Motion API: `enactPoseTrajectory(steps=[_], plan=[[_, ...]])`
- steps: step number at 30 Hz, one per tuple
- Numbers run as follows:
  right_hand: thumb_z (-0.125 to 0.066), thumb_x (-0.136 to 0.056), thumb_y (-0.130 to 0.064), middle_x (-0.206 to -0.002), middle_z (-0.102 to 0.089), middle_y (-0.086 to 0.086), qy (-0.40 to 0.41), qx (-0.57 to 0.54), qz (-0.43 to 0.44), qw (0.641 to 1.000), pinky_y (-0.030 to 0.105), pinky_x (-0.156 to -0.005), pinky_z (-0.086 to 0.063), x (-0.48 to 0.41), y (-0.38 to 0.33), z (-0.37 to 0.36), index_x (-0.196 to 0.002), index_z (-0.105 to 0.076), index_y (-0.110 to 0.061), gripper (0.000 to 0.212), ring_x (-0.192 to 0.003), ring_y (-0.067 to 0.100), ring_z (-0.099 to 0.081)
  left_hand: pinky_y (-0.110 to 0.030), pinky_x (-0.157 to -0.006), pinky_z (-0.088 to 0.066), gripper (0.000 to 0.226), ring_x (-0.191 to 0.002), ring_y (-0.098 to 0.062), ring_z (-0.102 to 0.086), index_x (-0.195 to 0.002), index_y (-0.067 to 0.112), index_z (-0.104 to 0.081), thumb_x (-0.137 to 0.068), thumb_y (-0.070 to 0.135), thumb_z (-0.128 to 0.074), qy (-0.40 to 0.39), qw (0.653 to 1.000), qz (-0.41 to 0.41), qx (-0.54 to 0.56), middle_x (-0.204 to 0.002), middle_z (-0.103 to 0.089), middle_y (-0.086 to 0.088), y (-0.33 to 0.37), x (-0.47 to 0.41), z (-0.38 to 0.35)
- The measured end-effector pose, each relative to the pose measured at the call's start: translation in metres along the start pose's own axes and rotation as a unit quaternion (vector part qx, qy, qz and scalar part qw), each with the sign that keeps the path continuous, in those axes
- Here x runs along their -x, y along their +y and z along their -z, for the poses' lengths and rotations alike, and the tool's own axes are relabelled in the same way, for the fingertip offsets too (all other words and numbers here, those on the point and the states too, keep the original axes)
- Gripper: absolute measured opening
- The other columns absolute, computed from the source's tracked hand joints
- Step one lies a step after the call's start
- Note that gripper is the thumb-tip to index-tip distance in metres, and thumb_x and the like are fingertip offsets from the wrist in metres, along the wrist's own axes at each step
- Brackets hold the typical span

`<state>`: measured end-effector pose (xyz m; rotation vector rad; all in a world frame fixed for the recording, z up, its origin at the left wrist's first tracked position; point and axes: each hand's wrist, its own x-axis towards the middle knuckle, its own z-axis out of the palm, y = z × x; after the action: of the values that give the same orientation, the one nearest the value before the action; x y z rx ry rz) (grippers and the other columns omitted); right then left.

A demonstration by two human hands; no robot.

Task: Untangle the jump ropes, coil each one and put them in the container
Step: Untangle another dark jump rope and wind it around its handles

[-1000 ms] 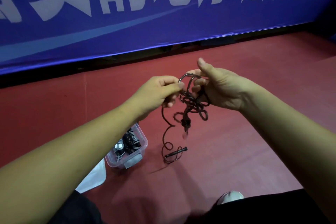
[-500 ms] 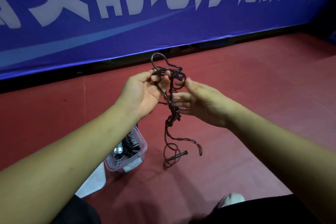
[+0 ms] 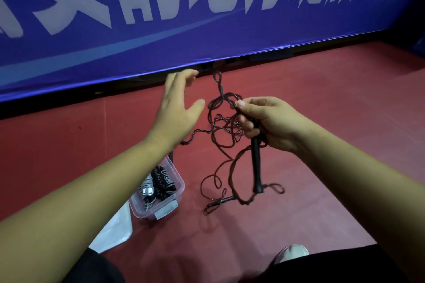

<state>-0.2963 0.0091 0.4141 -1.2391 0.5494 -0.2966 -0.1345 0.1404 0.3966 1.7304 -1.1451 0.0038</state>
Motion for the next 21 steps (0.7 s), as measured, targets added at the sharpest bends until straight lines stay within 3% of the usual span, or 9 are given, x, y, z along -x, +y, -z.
enactPoseTrajectory(steps=[1, 3, 5, 7, 9, 12, 15, 18, 21], plan=[[-0.052, -0.101, -0.009, -0.068, -0.05, 0.007, 0.005, -0.042, 0.001, 0.999, 0.02, -0.045, -0.037, -0.001, -0.002, -0.001, -0.09, -0.052, -0.006, 0.011, -0.052, 0.011, -0.044, -0.019, -0.094, -0.041, 0.033, -0.105, -0.007, -0.052, -0.117, 0.013, -0.054, -0.087, 0.021, -0.062, 0.025, 0.999, -0.045, -0.019, -0.115, -0.051, -0.001, 0.006, 0.004, -0.002], [-0.05, -0.099, -0.006, -0.07, -0.053, 0.009, 0.007, -0.143, -0.006, 0.99, 0.023, -0.051, -0.047, -0.001, -0.008, -0.003, -0.091, -0.052, -0.006, 0.008, -0.056, 0.014, -0.051, -0.025, -0.084, -0.05, 0.034, -0.086, -0.009, -0.059, -0.1, 0.012, -0.056, -0.087, 0.042, -0.066, -0.04, 0.998, 0.016, 0.055, -0.097, -0.062, -0.001, 0.018, 0.008, -0.007], [-0.047, -0.098, -0.002, -0.07, -0.057, 0.01, 0.016, -0.249, -0.022, 0.968, 0.026, -0.057, -0.055, -0.001, -0.014, -0.004, -0.088, -0.053, -0.003, 0.012, -0.061, 0.017, -0.057, -0.047, -0.084, -0.055, 0.046, -0.081, -0.024, -0.068, -0.1, 0.011, -0.057, -0.086, 0.054, -0.066, -0.264, 0.947, 0.126, 0.134, -0.088, -0.073, -0.001, 0.023, 0.015, -0.015], [-0.045, -0.099, -0.002, -0.073, -0.061, 0.013, 0.043, -0.303, -0.024, 0.952, 0.03, -0.063, -0.06, -0.002, -0.016, -0.004, -0.079, -0.06, 0.002, 0.025, -0.066, 0.021, -0.064, -0.045, -0.078, -0.055, 0.038, -0.079, -0.03, -0.071, -0.108, 0.005, -0.056, -0.096, 0.041, -0.06, -0.417, 0.891, 0.121, 0.131, -0.086, -0.076, -0.005, 0.024, 0.027, -0.021], [-0.045, -0.1, -0.004, -0.081, -0.066, 0.015, 0.059, -0.265, -0.012, 0.962, 0.035, -0.067, -0.062, -0.003, -0.013, -0.002, -0.077, -0.065, 0.003, 0.031, -0.075, 0.025, -0.069, -0.033, -0.061, -0.055, 0.026, -0.065, -0.025, -0.069, -0.11, -0.002, -0.052, -0.103, 0.023, -0.05, -0.401, 0.88, 0.164, 0.196, -0.072, -0.071, -0.006, 0.023, 0.034, -0.026], [-0.052, -0.096, -0.002, -0.1, -0.065, 0.019, 0.058, -0.175, 0.017, 0.983, 0.038, -0.07, -0.061, -0.004, -0.009, 0.005, -0.102, -0.056, 0.0, 0.007, -0.085, 0.031, -0.071, -0.022, -0.042, -0.036, 0.013, -0.041, -0.016, -0.047, -0.105, 0.011, -0.05, -0.105, 0.021, -0.042, -0.317, 0.896, 0.187, 0.247, -0.053, -0.05, 0.004, 0.021, 0.03, -0.028], [-0.054, -0.092, 0.012, -0.097, -0.066, 0.02, 0.066, -0.124, 0.052, 0.989, 0.034, -0.069, -0.06, -0.002, -0.007, 0.009, -0.119, -0.05, 0.003, 0.028, -0.077, 0.028, -0.072, -0.02, -0.042, -0.031, 0.013, -0.04, -0.01, -0.035, -0.106, 0.012, -0.052, -0.105, 0.021, -0.044, -0.283, 0.927, 0.142, 0.201, -0.051, -0.043, 0.005, 0.014, 0.023, -0.026], [-0.055, -0.093, 0.01, -0.09, -0.072, 0.012, 0.046, -0.048, 0.072, 0.995, 0.031, -0.074, -0.06, -0.001, -0.003, 0.006, -0.114, -0.056, 0.002, 0.022, -0.08, 0.023, -0.073, -0.02, -0.044, -0.029, 0.018, -0.046, -0.009, -0.033, -0.11, 0.002, -0.051, -0.105, 0.017, -0.044, -0.251, 0.926, 0.167, 0.23, -0.055, -0.04, 0.003, 0.017, 0.024, -0.028], [-0.058, -0.092, 0.007, -0.088, -0.068, 0.011, 0.037, -0.009, 0.092, 0.995, 0.027, -0.072, -0.057, -0.002, -0.003, 0.003, -0.105, -0.059, -0.001, 0.015, -0.076, 0.019, -0.07, -0.023, -0.047, -0.029, 0.041, -0.053, -0.013, -0.038, -0.103, 0.007, -0.057, -0.097, 0.046, -0.049, -0.239, 0.903, 0.212, 0.286, -0.061, -0.043, 0.001, 0.02, 0.022, -0.031]])
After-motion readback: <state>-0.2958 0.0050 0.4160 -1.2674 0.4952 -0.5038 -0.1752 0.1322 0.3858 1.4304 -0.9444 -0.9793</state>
